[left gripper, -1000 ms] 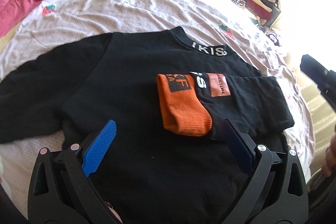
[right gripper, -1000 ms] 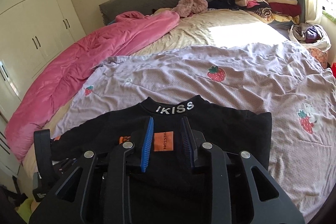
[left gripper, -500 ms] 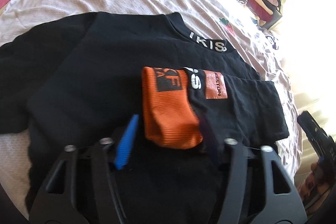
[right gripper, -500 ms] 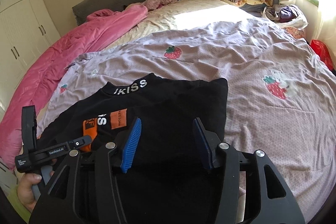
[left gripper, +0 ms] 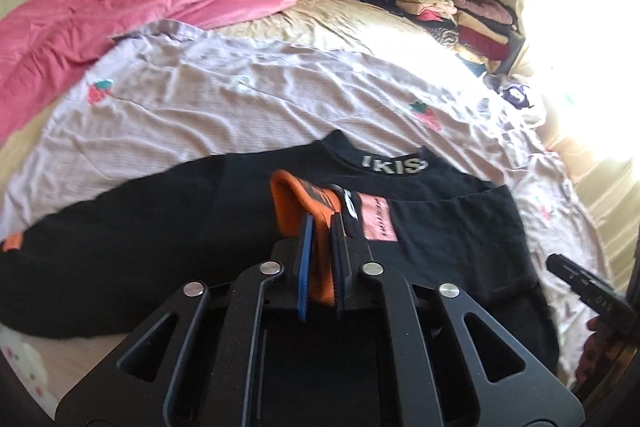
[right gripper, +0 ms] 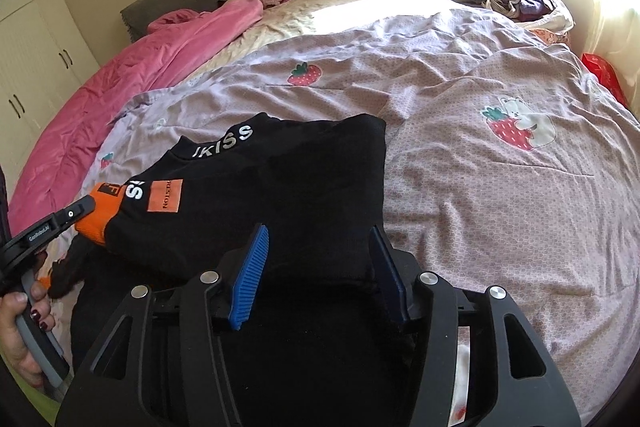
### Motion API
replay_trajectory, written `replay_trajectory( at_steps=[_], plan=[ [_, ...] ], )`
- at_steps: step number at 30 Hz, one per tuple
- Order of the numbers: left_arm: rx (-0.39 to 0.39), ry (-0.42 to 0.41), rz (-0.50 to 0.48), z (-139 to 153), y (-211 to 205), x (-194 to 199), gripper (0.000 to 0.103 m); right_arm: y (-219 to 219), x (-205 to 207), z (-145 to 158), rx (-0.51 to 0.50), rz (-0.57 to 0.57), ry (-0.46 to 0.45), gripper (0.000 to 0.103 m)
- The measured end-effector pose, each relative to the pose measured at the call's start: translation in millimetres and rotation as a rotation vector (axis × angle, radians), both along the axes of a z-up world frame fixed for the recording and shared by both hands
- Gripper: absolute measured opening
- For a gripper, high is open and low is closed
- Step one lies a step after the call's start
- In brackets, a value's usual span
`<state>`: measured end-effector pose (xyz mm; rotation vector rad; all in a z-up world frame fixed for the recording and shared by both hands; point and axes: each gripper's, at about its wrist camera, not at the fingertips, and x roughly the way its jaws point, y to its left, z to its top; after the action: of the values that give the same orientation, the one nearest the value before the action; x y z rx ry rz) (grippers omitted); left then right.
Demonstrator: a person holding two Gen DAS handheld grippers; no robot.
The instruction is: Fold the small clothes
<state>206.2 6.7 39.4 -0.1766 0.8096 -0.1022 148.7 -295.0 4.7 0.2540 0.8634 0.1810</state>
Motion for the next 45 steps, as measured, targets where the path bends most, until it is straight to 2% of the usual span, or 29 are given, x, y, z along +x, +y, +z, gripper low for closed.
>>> replay_trajectory(
  at_steps=[6, 10, 11, 12, 13, 14, 15, 17, 18, 19, 20, 21, 27, 31, 34, 38, 42, 45],
  plan=[
    [-0.008, 0.038, 0.037, -10, 19, -2, 0.003, 14, 2, -1, -0.007, 0.03, -0.002, 0.051],
    [-0.039, 0.028, 0.05, -5, 27, -7, 0.004, 17, 3, 1, -0.026, 0.028, -0.015, 0.051],
    [-0.06, 0.035, 0.04, -5, 27, -7, 0.008, 16, 4, 0, -0.025, 0.024, -0.015, 0.051],
    [-0.073, 0.049, 0.031, -7, 26, -6, 0.019, 15, 5, 0, -0.024, 0.021, -0.012, 0.051],
    [-0.073, 0.069, 0.035, -10, 24, -4, 0.041, 14, 5, 0, -0.024, 0.016, -0.012, 0.051],
    [-0.065, 0.083, 0.039, -13, 23, -3, 0.048, 13, 5, 0, -0.023, 0.012, -0.011, 0.051],
    [-0.059, 0.103, 0.038, -18, 20, 0, 0.049, 12, 5, 0, -0.02, 0.011, -0.011, 0.051],
    [-0.069, 0.153, 0.033, -34, 15, 8, 0.049, 11, 3, 2, -0.019, 0.013, -0.014, 0.051],
    [-0.077, 0.176, 0.034, -42, 13, 11, 0.045, 10, 3, 2, -0.02, 0.012, -0.016, 0.051],
    [-0.088, 0.188, 0.028, -48, 11, 12, 0.019, 9, 2, 3, -0.018, 0.01, -0.017, 0.051],
    [-0.08, 0.192, 0.024, -54, 6, 13, 0.009, 8, 2, 4, -0.018, 0.008, -0.019, 0.051],
    [-0.058, 0.19, 0.02, -56, 2, 13, 0.004, 6, 1, 4, -0.018, 0.005, -0.02, 0.051],
    [-0.03, 0.075, 0.015, -29, 4, -3, 0.003, 2, 2, 4, -0.018, -0.004, -0.018, 0.051],
    [0.076, 0.039, 0.054, -24, 11, -8, 0.0, 5, 4, 1, -0.017, 0.002, -0.013, 0.051],
    [0.048, 0.068, 0.06, -27, 22, -6, 0.0, 12, 6, -1, -0.015, 0.018, -0.007, 0.051],
    [-0.002, 0.051, 0.07, -17, 32, -13, 0.0, 20, 7, -2, -0.022, 0.037, -0.011, 0.051],
    [-0.006, 0.047, 0.003, -13, 11, -13, 0.001, 31, 12, -3, -0.027, 0.068, -0.005, 0.051],
    [-0.008, 0.099, -0.047, -26, -5, -7, 0.009, 42, 16, -4, -0.04, 0.097, -0.004, 0.051]
  ],
)
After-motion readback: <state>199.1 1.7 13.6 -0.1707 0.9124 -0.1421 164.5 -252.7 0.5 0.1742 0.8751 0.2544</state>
